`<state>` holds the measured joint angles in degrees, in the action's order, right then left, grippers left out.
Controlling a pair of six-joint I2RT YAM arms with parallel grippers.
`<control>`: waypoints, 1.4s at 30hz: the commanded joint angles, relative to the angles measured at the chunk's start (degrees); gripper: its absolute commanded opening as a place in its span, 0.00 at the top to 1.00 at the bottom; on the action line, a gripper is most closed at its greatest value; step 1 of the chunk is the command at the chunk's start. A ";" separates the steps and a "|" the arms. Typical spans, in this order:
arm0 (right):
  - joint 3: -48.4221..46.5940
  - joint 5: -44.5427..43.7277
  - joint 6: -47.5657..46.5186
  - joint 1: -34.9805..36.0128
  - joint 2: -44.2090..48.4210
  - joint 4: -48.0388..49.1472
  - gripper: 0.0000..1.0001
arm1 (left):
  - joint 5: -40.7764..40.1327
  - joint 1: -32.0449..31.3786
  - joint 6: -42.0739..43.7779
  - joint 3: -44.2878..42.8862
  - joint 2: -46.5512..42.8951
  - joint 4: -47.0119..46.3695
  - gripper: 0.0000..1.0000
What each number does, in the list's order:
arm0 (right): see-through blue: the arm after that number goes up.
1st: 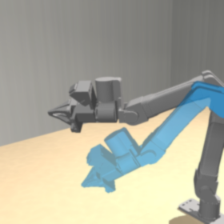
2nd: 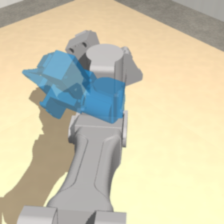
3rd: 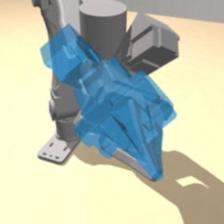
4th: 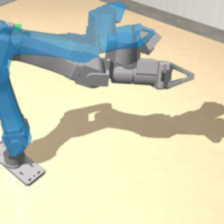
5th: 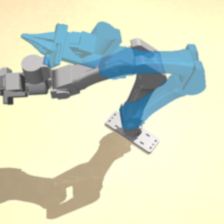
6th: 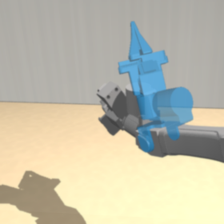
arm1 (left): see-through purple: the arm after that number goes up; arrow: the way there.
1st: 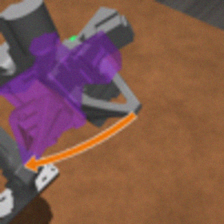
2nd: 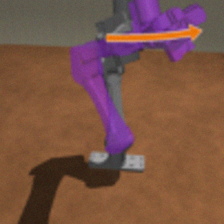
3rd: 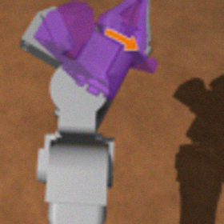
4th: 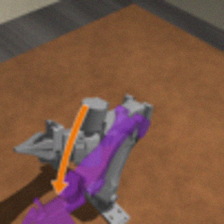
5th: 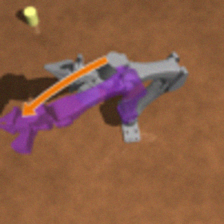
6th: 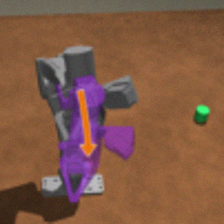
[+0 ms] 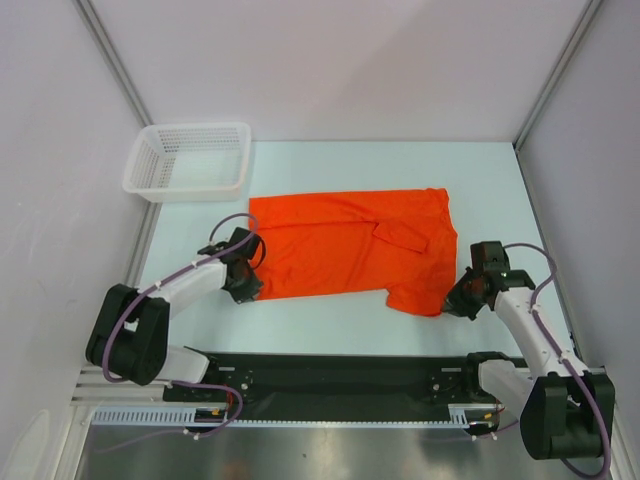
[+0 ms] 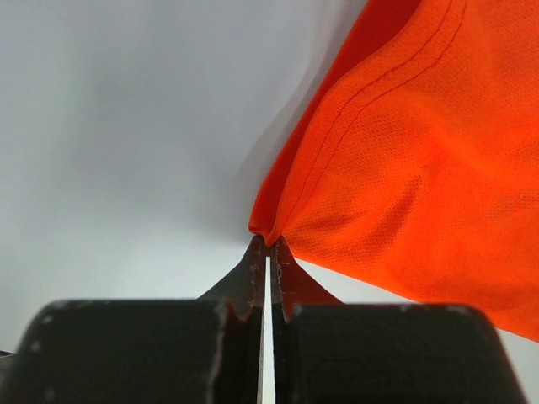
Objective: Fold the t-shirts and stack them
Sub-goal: Fold the tshirt
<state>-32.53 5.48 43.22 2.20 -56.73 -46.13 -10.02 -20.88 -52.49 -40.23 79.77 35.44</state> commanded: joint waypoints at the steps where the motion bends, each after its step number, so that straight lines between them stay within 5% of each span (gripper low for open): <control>1: -4.99 1.11 -3.05 0.26 1.01 -2.38 1.00 | -2.72 0.14 1.60 -0.55 -3.03 2.60 1.00; 10: -15.97 4.89 -8.77 -0.43 -3.21 -1.43 1.00 | -5.70 0.14 6.43 -12.21 -2.69 10.86 1.00; 21: -32.67 8.24 -11.05 -3.24 -19.54 4.73 1.00 | -7.47 1.90 11.88 -34.99 13.55 15.10 1.00; 42: -54.30 12.98 -11.23 -4.31 -41.96 11.41 1.00 | -4.57 7.61 16.54 -52.67 32.73 15.63 1.00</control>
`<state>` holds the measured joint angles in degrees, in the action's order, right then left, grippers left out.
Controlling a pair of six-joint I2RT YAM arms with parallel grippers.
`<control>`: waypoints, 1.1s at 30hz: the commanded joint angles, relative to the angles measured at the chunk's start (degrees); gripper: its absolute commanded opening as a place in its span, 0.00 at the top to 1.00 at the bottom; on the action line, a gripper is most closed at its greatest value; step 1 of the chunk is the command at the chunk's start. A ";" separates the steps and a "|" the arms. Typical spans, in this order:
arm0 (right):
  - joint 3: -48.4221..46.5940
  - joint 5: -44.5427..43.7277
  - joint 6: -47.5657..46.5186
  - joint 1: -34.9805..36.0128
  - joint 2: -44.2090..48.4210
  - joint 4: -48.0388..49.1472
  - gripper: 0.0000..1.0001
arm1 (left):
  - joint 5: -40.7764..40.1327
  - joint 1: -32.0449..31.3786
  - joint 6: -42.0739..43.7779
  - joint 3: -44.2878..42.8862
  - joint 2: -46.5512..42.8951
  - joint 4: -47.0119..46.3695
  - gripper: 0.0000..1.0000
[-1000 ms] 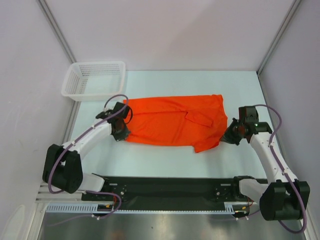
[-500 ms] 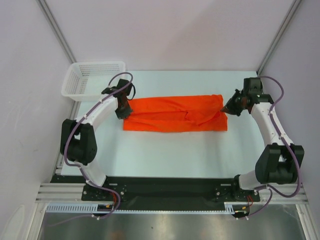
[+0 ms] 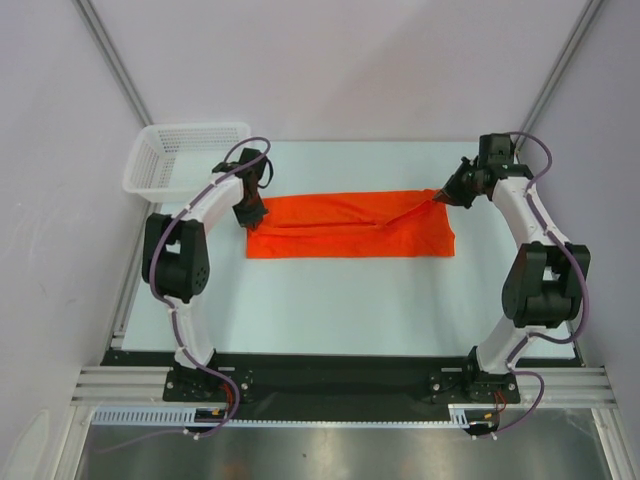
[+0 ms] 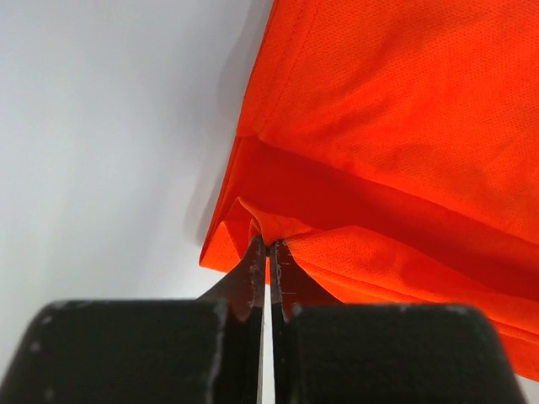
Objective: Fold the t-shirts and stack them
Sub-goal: Fold the tshirt
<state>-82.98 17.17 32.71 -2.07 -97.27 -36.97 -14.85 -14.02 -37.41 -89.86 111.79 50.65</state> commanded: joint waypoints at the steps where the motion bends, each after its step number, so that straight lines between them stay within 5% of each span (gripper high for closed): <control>1: -4.55 1.20 -0.63 -0.04 -2.04 2.08 1.00 | 0.26 0.84 1.72 -3.21 0.97 0.32 1.00; 27: -8.07 2.69 -0.10 0.84 -11.70 6.74 1.00 | 0.88 3.65 2.08 -6.37 5.80 0.32 0.98; 28: -8.42 2.69 -0.19 0.84 -12.15 6.74 1.00 | 1.14 3.82 1.99 -6.90 6.25 0.15 0.96; 33: -9.22 3.40 0.25 0.57 -14.17 7.88 1.00 | -0.51 4.00 2.78 -11.12 6.26 0.67 0.58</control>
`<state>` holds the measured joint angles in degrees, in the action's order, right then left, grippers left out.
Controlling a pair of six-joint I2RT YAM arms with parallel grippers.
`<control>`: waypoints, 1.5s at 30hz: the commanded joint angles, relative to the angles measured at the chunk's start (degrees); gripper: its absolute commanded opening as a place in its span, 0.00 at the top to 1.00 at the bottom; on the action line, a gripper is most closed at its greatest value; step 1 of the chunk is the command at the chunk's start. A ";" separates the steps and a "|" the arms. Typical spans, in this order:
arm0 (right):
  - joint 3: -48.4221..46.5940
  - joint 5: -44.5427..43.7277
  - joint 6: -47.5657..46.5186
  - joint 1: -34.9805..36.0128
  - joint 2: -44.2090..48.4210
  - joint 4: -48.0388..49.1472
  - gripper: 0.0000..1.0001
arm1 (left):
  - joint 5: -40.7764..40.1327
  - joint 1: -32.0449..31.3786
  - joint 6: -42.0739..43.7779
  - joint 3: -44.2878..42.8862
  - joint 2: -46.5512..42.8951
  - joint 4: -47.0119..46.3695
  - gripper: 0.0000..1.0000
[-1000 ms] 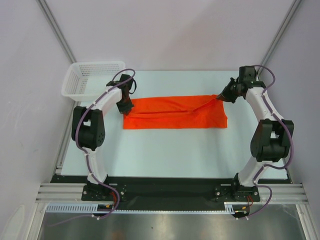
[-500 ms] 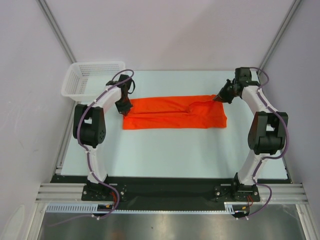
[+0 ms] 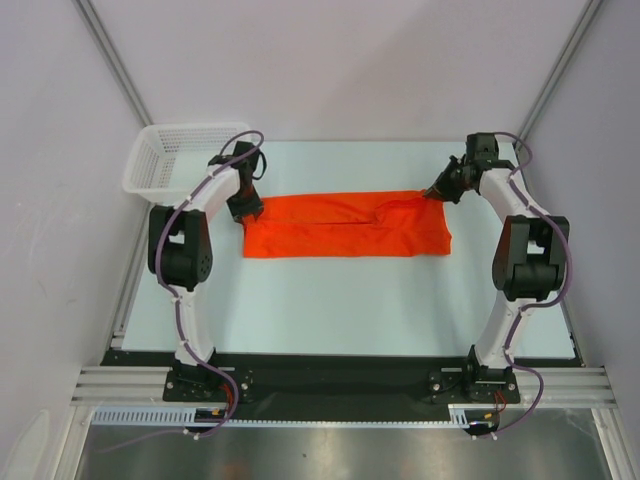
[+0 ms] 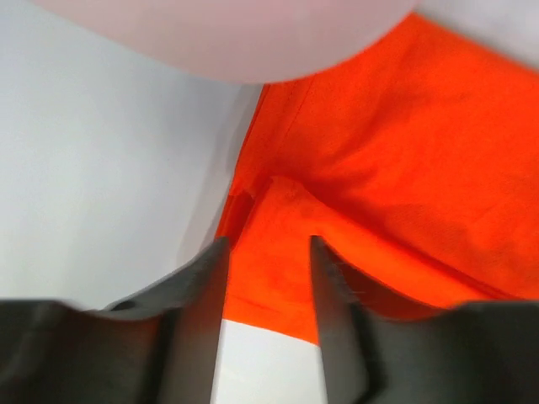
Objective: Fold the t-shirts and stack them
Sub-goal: Fold the tshirt
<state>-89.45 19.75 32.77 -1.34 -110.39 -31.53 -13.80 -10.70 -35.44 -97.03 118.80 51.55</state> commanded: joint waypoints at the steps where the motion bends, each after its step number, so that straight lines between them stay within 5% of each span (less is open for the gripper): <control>1: -2.92 0.82 0.36 -0.15 -1.67 2.52 1.00 | -2.62 0.68 0.81 -3.69 -2.68 0.04 0.48; 2: -3.10 0.91 0.27 -0.24 -2.02 2.52 1.00 | -3.59 0.68 0.81 -3.08 -4.35 0.04 0.39; 4: -3.28 1.43 0.71 -0.41 -2.55 2.87 1.00 | -4.48 0.59 1.34 1.30 -7.61 -1.62 0.37; 9: -3.19 2.14 1.50 -0.41 -3.25 4.46 1.00 | 3.51 0.50 1.96 12.63 -13.77 -8.39 0.47; 15: -3.72 3.37 1.94 -0.41 -3.70 5.07 1.00 | 6.25 0.50 2.48 22.83 -16.58 -14.36 0.42; 19: -3.01 3.63 1.59 -0.50 -3.25 5.34 1.00 | 5.54 0.68 4.41 22.95 -15.36 -15.95 0.45; 28: -3.10 3.98 1.41 -0.50 -3.17 4.72 1.00 | 5.28 0.68 3.71 23.64 -13.95 -14.99 0.68; 37: -3.19 4.51 0.98 -0.59 -3.34 4.63 1.00 | 2.29 0.77 4.06 24.88 -15.89 -16.22 0.51; 45: -3.01 4.68 0.36 -0.68 -3.52 3.84 1.00 | 5.10 1.65 4.86 24.70 -13.77 -17.97 0.59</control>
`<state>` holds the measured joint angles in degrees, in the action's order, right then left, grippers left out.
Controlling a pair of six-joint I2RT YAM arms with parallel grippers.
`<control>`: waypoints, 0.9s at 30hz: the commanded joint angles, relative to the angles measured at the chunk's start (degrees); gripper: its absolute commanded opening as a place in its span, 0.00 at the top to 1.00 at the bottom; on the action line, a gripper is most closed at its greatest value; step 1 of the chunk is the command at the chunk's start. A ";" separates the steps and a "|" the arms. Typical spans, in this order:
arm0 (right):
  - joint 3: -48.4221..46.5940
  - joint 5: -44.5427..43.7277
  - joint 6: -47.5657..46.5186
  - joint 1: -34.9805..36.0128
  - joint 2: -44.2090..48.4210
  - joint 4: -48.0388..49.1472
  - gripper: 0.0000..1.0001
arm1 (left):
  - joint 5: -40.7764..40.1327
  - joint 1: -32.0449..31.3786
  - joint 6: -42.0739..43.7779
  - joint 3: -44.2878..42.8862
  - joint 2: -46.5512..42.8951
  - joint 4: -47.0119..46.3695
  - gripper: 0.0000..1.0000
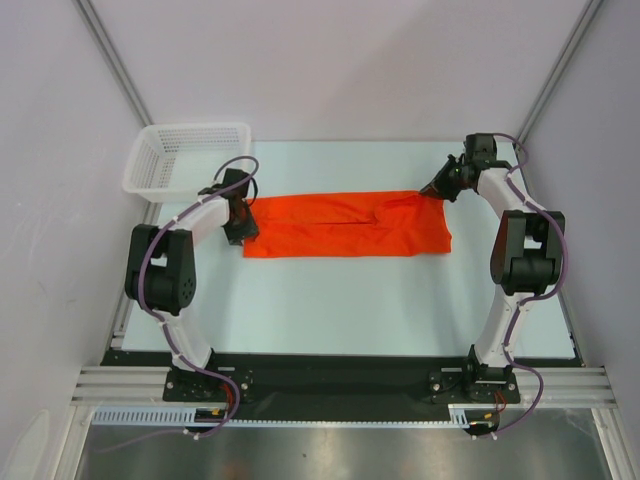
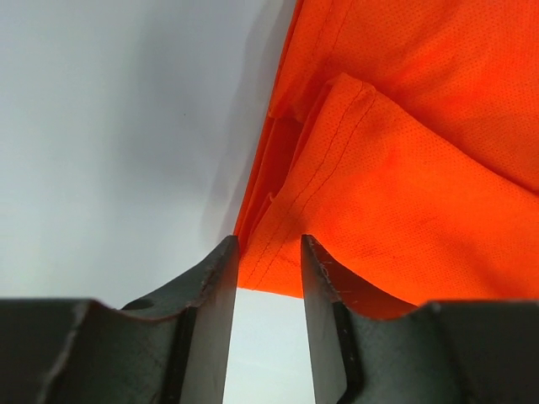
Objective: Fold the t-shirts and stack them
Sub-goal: Fold the tshirt
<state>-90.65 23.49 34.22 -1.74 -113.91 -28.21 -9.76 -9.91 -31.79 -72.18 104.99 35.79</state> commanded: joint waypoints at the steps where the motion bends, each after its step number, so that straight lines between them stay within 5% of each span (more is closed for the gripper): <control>1: -1.81 0.95 -1.00 -0.28 0.00 0.52 1.00 | 1.06 0.95 1.20 -0.15 0.39 -2.13 0.60; 9: -2.25 1.47 -0.82 -0.28 -0.26 0.96 1.00 | 2.29 1.30 0.77 0.20 1.45 -2.74 0.66; 19: -2.34 -0.01 -1.35 -0.46 0.00 -0.36 1.00 | 1.23 1.30 -1.95 5.03 -3.21 -1.43 0.99; 27: -1.90 0.33 -0.91 -0.46 -0.61 0.25 1.00 | 1.67 1.21 -4.42 8.73 -5.15 -2.13 0.97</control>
<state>-90.65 23.83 33.91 -2.04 -113.91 -28.86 -7.88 -9.13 -34.68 -63.51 101.67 33.56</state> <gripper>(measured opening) 0.010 0.023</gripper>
